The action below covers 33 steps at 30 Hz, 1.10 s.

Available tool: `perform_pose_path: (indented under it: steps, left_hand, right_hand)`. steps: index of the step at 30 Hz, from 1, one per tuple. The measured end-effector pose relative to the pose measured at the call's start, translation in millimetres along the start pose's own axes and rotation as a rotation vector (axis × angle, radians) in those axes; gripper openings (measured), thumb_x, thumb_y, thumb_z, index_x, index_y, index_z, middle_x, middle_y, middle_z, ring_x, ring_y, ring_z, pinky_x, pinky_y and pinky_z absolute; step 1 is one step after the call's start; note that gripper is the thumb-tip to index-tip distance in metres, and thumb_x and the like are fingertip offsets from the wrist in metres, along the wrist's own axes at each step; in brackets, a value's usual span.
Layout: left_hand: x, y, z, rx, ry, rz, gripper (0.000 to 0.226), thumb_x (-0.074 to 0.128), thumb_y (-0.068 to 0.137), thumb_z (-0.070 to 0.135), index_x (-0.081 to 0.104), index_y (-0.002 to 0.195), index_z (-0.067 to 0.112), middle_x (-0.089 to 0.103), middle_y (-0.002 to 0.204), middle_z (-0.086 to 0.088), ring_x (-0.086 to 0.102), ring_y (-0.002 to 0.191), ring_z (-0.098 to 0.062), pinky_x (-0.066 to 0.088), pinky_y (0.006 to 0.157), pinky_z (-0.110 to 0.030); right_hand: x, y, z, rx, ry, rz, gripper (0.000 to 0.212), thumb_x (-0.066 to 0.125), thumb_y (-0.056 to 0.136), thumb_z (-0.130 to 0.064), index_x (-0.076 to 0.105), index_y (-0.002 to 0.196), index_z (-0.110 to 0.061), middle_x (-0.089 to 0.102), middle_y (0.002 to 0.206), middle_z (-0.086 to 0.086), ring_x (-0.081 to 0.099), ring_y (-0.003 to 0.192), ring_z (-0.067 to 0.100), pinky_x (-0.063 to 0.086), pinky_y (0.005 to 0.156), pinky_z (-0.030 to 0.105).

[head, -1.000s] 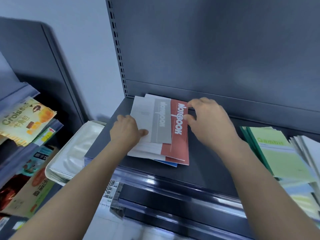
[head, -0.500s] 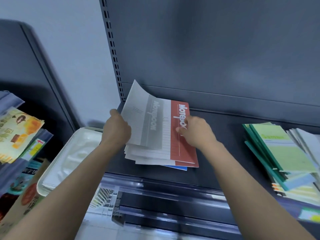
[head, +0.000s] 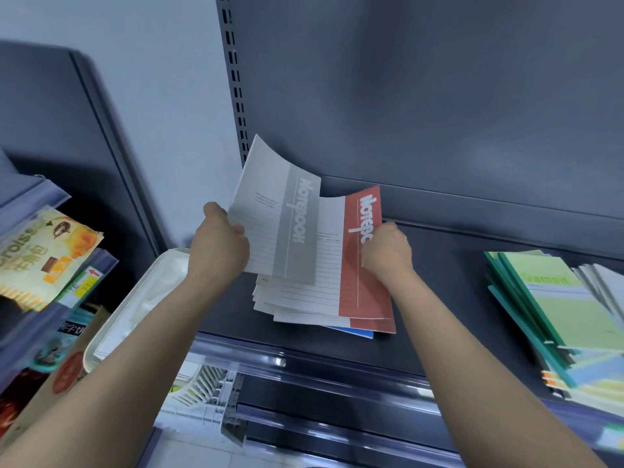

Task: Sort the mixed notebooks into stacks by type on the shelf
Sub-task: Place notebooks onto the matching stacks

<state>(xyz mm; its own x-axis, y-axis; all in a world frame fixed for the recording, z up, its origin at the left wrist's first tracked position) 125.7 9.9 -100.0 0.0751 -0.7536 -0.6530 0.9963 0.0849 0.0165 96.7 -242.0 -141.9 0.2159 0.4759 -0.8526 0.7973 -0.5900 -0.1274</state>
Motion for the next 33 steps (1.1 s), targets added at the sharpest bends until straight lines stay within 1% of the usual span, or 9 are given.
perform_pose_path:
  steps: [4, 7, 10, 12, 18, 22, 26, 29, 33]
  left_hand:
    - [-2, -1, 8, 0.033, -0.104, 0.018, 0.009, 0.037, 0.094, 0.005, 0.033, 0.101, 0.009, 0.044, 0.074, 0.005, 0.043, 0.067, -0.020, 0.033, 0.051, -0.029]
    - [-1, -1, 19, 0.090, -0.222, 0.025, 0.004, 0.038, 0.097, 0.009, 0.035, 0.099, 0.008, 0.046, 0.075, 0.004, 0.046, 0.068, -0.022, 0.041, 0.062, -0.034]
    - [7, -6, 35, 0.181, -0.312, 0.017, 0.005, 0.037, 0.097, 0.006, 0.037, 0.099, 0.010, 0.046, 0.075, 0.008, 0.045, 0.064, -0.011, 0.037, 0.054, -0.027]
    - [16, -10, 46, 0.221, -0.383, -0.006, 0.005, 0.037, 0.097, 0.007, 0.040, 0.098, 0.009, 0.045, 0.074, 0.006, 0.042, 0.063, -0.012, 0.036, 0.053, -0.024]
    - [52, -36, 77, 0.315, -0.375, -0.105, 0.014, 0.035, 0.098, 0.007, 0.037, 0.085, 0.012, 0.040, 0.069, 0.008, 0.035, 0.057, -0.007, 0.033, 0.045, -0.006]
    - [75, -58, 91, 0.319, -0.394, -0.154, 0.006, 0.033, 0.100, 0.010, 0.038, 0.097, 0.008, 0.045, 0.076, 0.006, 0.040, 0.063, -0.009, 0.034, 0.044, -0.003]
    - [94, -84, 117, 0.366, -0.373, -0.149, 0.005, 0.034, 0.100, 0.012, 0.038, 0.098, 0.011, 0.048, 0.093, 0.000, 0.043, 0.078, -0.017, 0.031, 0.046, -0.006]
    - [109, -109, 139, 0.383, -0.377, -0.160, 0.006, 0.033, 0.101, 0.014, 0.039, 0.100, 0.012, 0.049, 0.094, 0.000, 0.045, 0.074, -0.014, 0.034, 0.050, -0.016]
    - [136, -155, 171, 0.379, -0.382, -0.149, 0.018, 0.033, 0.101, 0.017, 0.042, 0.114, 0.008, 0.051, 0.102, 0.002, 0.048, 0.085, -0.011, 0.038, 0.048, -0.006]
  right_hand:
    - [-30, -14, -14, -0.087, 0.114, 0.131, 0.024, 0.049, 0.090, -0.005, 0.038, 0.111, -0.002, 0.058, 0.113, 0.019, 0.055, 0.096, 0.036, 0.038, 0.069, 0.034]
    - [-59, -30, -21, -0.164, 0.175, 0.237, 0.022, 0.048, 0.092, -0.005, 0.038, 0.111, -0.005, 0.061, 0.111, 0.015, 0.055, 0.086, 0.030, 0.040, 0.067, 0.033]
    - [-87, -46, -18, -0.206, 0.196, 0.312, 0.022, 0.049, 0.093, -0.010, 0.039, 0.113, -0.007, 0.061, 0.112, 0.011, 0.054, 0.082, 0.024, 0.041, 0.067, 0.031]
    - [-103, -56, -9, -0.198, 0.203, 0.353, 0.023, 0.049, 0.094, -0.011, 0.040, 0.114, -0.007, 0.061, 0.114, 0.010, 0.053, 0.083, 0.022, 0.041, 0.068, 0.029]
    - [-138, -86, 44, -0.070, 0.183, 0.500, 0.024, 0.047, 0.091, -0.004, 0.041, 0.115, -0.005, 0.063, 0.110, 0.011, 0.057, 0.085, 0.024, 0.040, 0.068, 0.029]
    - [-160, -110, 86, 0.011, 0.173, 0.581, 0.029, 0.045, 0.090, 0.001, 0.040, 0.118, -0.005, 0.063, 0.108, 0.012, 0.050, 0.078, 0.020, 0.038, 0.065, 0.028]
    - [-187, -124, 127, 0.049, 0.177, 0.643, 0.029, 0.043, 0.089, 0.001, 0.040, 0.117, -0.004, 0.063, 0.105, 0.014, 0.050, 0.077, 0.021, 0.042, 0.067, 0.033]
    - [-208, -127, 154, 0.041, 0.183, 0.669, 0.025, 0.042, 0.090, 0.000, 0.040, 0.115, -0.004, 0.063, 0.103, 0.014, 0.047, 0.075, 0.022, 0.037, 0.064, 0.032]
    - [-237, -129, 196, -0.009, 0.218, 0.671, 0.019, 0.042, 0.094, -0.006, 0.041, 0.113, -0.006, 0.063, 0.110, 0.011, 0.047, 0.075, 0.017, 0.037, 0.064, 0.027]
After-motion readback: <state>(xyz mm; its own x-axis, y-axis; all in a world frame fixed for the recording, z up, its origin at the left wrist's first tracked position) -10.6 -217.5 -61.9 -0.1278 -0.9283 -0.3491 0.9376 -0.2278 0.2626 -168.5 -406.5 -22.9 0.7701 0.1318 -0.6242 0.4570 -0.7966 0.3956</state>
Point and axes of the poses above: each hand's wrist, its own y-axis towards the middle knuckle, its own x-axis out of the palm, z = x × y, the point moved 6 cm from there along y, towards the middle knuckle
